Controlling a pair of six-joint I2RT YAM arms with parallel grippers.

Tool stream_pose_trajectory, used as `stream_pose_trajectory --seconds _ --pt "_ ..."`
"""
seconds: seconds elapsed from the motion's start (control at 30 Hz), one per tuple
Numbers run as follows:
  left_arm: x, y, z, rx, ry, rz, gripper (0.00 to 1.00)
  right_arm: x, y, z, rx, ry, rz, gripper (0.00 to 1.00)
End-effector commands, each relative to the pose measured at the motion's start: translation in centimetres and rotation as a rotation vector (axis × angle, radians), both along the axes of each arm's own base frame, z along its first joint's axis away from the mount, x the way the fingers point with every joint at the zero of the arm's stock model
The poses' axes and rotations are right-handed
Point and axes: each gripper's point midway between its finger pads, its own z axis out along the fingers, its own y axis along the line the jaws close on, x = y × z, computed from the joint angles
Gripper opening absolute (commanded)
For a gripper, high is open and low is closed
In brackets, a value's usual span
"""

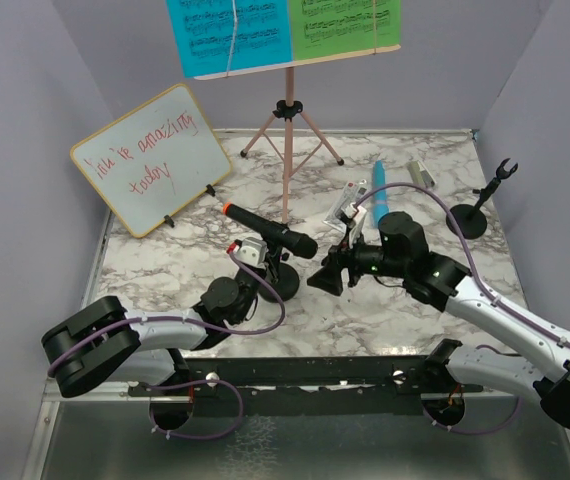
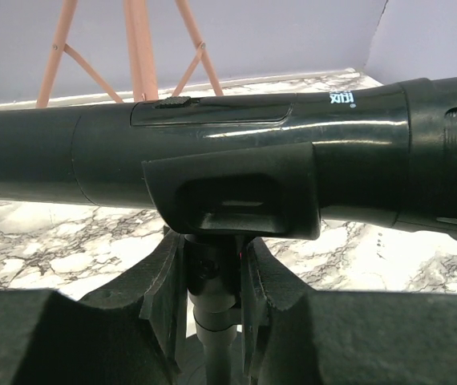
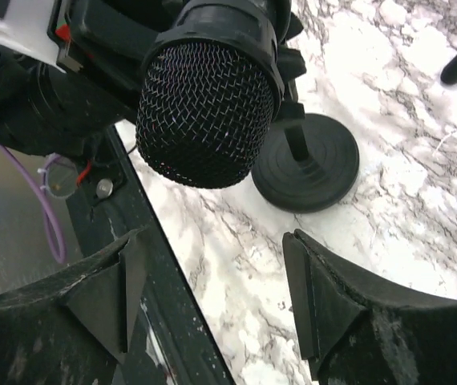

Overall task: Pack up the instrument practice props
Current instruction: Remove the microphone from the microphone stand.

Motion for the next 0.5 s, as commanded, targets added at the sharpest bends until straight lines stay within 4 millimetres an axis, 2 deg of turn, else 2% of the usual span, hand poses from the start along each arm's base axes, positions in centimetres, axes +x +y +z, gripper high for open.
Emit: stream_pose_trajectory --seconds 0.0,0.1,0.23,0.37,0.47 --pt "-0.4 -0.1 -3.2 0.075 0.075 -0.021 0.00 -0.7 -0.9 1.4 -0.052 0.010 0.001 0.76" --pt "-0.5 -0.3 -3.1 0.075 0.071 -0.035 0.00 0.4 -0.7 3.7 -0.043 -0.023 -0.035 0.80" --pt "-0.5 -0.4 -3.1 0.078 0.069 -0.045 0.00 1.7 -0.5 5.7 -0.039 -0.050 -0.078 0.99" --pt "-0.6 -0.5 -3.1 0.076 0.068 -0.051 0.00 2.7 -0.1 7.4 -0.020 -0.087 -0.095 1.00" --pt "-0.6 -0.6 -2.9 0.072 0.066 -0.055 0.00 2.8 1.0 8.2 -0.004 -0.097 -0.046 1.00"
